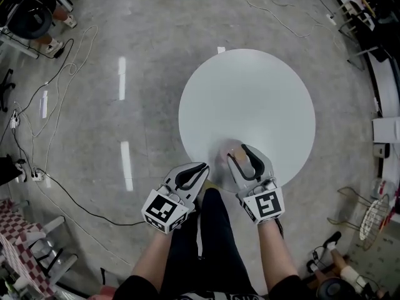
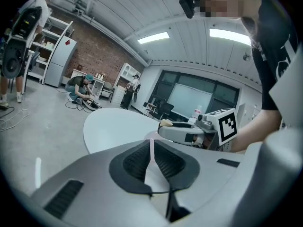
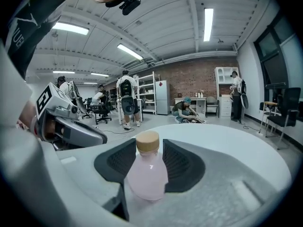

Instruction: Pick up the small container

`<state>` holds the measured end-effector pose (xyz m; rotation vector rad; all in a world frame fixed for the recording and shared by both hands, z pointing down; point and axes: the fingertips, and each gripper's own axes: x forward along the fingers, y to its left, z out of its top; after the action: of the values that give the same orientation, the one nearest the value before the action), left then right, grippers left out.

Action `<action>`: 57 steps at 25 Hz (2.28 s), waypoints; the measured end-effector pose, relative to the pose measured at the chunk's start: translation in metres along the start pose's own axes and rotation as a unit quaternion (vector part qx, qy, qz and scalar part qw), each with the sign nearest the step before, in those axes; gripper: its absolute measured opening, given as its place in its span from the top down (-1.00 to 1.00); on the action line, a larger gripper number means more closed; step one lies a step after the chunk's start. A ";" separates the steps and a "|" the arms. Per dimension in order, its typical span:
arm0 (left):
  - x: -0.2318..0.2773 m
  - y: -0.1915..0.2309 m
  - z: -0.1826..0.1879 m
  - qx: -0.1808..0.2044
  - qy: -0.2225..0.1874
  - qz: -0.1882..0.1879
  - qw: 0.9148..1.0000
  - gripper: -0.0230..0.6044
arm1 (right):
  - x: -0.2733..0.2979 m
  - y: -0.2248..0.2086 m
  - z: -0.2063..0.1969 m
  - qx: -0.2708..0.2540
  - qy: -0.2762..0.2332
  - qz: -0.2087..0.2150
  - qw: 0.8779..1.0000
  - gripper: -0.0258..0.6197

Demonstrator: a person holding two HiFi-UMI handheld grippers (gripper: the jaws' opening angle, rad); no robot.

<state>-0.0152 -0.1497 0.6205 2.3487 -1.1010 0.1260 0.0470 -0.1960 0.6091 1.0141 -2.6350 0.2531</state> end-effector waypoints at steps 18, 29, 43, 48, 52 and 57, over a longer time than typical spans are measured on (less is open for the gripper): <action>0.000 0.012 -0.010 -0.017 -0.009 0.009 1.000 0.85 | 0.012 -0.002 0.001 -0.023 -0.036 -0.024 0.999 0.49; 0.000 0.011 -0.014 -0.017 -0.006 0.003 1.000 0.85 | 0.010 -0.006 0.001 -0.014 -0.027 -0.032 0.999 0.51; 0.002 0.004 -0.005 -0.006 -0.005 -0.011 1.000 0.85 | -0.002 -0.010 0.025 -0.013 -0.037 -0.047 0.998 0.51; 0.007 -0.006 -0.003 0.000 0.002 -0.021 1.000 0.85 | -0.011 -0.012 0.041 -0.015 -0.048 -0.048 0.998 0.51; 0.014 -0.014 0.004 0.005 0.004 -0.032 0.999 0.85 | -0.018 -0.016 0.056 -0.016 -0.058 -0.049 0.997 0.51; 0.019 -0.025 0.016 0.015 0.001 -0.044 0.999 0.85 | -0.027 -0.018 0.073 -0.017 -0.068 -0.049 0.996 0.51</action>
<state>0.0132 -0.1575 0.6018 2.4182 -1.0000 0.1149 0.0625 -0.2123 0.5322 1.1846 -2.6886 0.1209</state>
